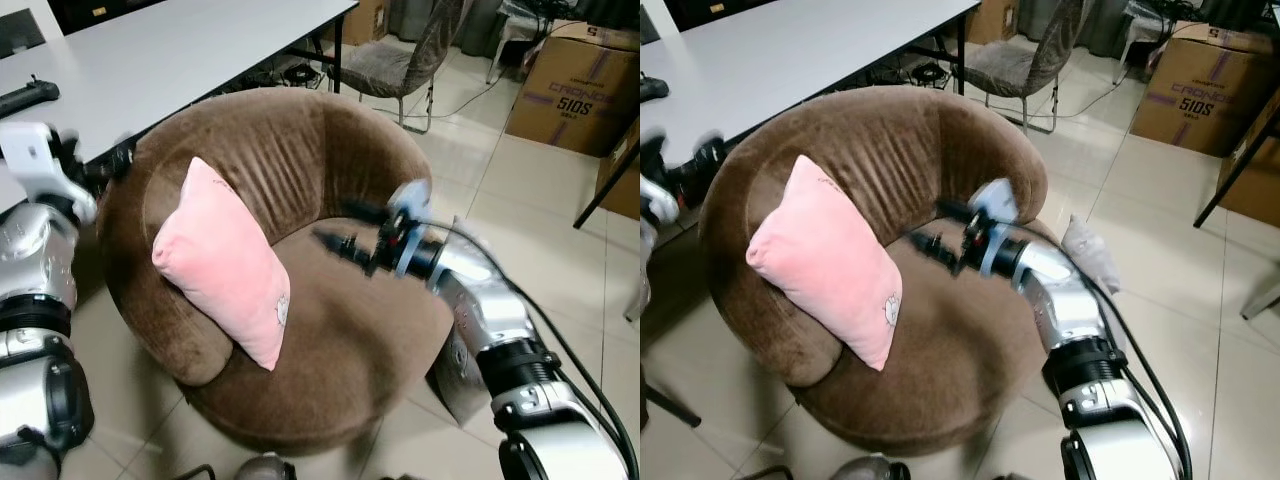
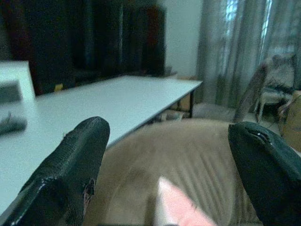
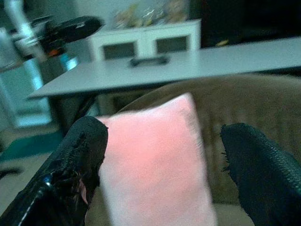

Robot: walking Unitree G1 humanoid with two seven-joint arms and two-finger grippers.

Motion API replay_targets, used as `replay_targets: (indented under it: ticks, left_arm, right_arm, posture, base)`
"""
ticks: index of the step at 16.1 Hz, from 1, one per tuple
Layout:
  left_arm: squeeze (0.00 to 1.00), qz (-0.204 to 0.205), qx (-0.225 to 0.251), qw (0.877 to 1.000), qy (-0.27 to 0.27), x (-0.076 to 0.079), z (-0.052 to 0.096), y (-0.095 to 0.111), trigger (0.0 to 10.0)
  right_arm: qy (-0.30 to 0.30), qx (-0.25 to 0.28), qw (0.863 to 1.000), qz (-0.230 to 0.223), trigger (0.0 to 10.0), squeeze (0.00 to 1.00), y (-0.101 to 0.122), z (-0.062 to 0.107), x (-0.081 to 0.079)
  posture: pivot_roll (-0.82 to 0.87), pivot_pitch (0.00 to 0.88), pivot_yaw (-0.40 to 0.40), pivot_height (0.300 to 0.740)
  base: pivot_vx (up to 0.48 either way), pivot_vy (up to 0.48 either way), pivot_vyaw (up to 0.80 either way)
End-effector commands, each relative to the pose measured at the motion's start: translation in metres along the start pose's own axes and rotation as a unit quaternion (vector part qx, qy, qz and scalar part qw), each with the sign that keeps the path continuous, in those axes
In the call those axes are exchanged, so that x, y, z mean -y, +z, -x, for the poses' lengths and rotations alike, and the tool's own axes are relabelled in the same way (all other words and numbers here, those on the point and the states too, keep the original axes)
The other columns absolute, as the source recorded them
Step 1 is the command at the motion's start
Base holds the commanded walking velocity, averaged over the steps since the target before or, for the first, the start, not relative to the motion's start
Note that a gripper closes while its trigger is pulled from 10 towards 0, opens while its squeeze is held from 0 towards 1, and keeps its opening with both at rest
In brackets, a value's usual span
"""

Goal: Move the pillow to the sofa from floor

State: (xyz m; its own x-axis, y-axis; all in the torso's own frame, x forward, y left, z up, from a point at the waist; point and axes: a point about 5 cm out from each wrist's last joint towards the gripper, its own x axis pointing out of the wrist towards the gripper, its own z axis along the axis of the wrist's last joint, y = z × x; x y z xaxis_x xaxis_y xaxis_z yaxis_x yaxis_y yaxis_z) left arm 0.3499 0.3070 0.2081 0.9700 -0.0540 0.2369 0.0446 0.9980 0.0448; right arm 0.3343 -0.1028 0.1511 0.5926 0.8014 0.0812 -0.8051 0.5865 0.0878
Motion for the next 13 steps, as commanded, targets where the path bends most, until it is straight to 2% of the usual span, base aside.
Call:
replay_targets:
  ticks: [1, 2, 4, 5, 6, 7, 8, 10, 13]
  left_arm:
    - [0.0, -0.006, 0.011, 1.0, -0.019, 0.011, -0.001, 0.004, 10.0]
    - [0.0, -0.006, 0.018, 0.999, -0.026, 0.015, -0.001, 0.007, 10.0]
    - [0.0, -0.005, 0.054, 0.997, -0.054, 0.051, 0.012, 0.018, 10.0]
    - [0.0, 0.007, 0.059, 0.996, -0.066, 0.062, 0.016, 0.02, 10.0]
    - [0.0, 0.017, 0.059, 0.995, -0.078, 0.082, 0.024, 0.022, 10.0]
    - [0.0, 0.013, 0.04, 0.996, -0.076, 0.098, 0.033, 0.013, 10.0]
    - [0.0, 0.007, 0.023, 0.997, -0.073, 0.105, 0.04, 0.006, 10.0]
    - [0.0, -0.023, -0.044, 0.997, -0.067, 0.121, 0.074, -0.023, 10.0]
    - [0.0, -0.01, -0.086, 0.995, -0.05, 0.13, 0.098, -0.026, 10.0]
  right_arm:
    - [-0.035, -0.004, 0.999, -0.003, 10.0, 0.0, 0.004, 0.004, 0.003]
    - [-0.046, -0.016, 0.999, -0.004, 10.0, 0.0, 0.003, 0.005, 0.005]
    - [-0.161, -0.031, 0.986, -0.011, 10.0, 0.0, -0.002, 0.026, 0.011]
    - [-0.185, -0.027, 0.982, -0.008, 10.0, 0.0, -0.001, 0.031, 0.011]
    - [-0.197, -0.009, 0.98, 0.007, 10.0, 0.0, 0.003, 0.039, 0.003]
    - [-0.224, -0.003, 0.975, 0.012, 10.0, 0.0, 0.005, 0.046, -0.004]
    - [-0.235, -0.007, 0.972, 0.014, 10.0, 0.0, 0.006, 0.05, -0.008]
    - [-0.283, -0.03, 0.959, 0.0, 10.0, 0.0, 0.002, 0.064, -0.021]
    - [-0.3, -0.02, 0.954, -0.006, 10.0, 0.0, 0.005, 0.074, -0.03]
  posture:
    - [0.07, 0.0, 0.031, 0.74]
    - [0.07, 0.0, 0.031, 0.74]
    - [0.07, 0.0, 0.02, 0.74]
    - [0.07, 0.0, 0.009, 0.74]
    - [0.07, 0.0, 0.001, 0.74]
    - [0.07, 0.0, 0.001, 0.74]
    - [0.07, 0.0, -0.008, 0.74]
    - [0.05, 0.0, -0.01, 0.74]
    - [0.06, 0.0, -0.02, 0.74]
  base:
    - [0.0, 0.0, 0.0]
    - [0.0, 0.0, 0.0]
    - [0.0, 0.0, 0.0]
    - [0.0, 0.0, 0.0]
    - [0.0, 0.0, 0.0]
    - [0.0, 0.0, 0.0]
    - [0.0, 0.0, 0.0]
    - [0.0, 0.0, -0.61]
    - [0.0, 0.0, -0.8]
